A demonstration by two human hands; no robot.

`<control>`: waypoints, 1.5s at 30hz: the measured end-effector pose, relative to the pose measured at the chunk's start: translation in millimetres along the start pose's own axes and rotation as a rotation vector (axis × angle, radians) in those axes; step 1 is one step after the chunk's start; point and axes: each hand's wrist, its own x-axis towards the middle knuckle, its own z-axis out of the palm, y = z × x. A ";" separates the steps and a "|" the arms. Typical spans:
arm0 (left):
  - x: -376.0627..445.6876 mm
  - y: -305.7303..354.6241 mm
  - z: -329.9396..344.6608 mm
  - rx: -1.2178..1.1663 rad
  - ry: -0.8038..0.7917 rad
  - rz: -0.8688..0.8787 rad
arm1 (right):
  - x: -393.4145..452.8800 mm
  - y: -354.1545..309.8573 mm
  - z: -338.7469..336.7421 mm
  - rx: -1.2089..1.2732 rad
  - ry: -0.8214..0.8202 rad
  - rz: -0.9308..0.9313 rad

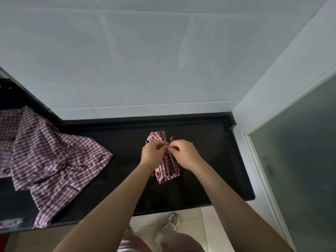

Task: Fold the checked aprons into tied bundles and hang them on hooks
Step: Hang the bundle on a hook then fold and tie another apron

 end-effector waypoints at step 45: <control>-5.2 -10.1 -50.2 0.090 -0.020 0.093 | 19.7 -18.3 40.9 -0.047 0.070 -0.096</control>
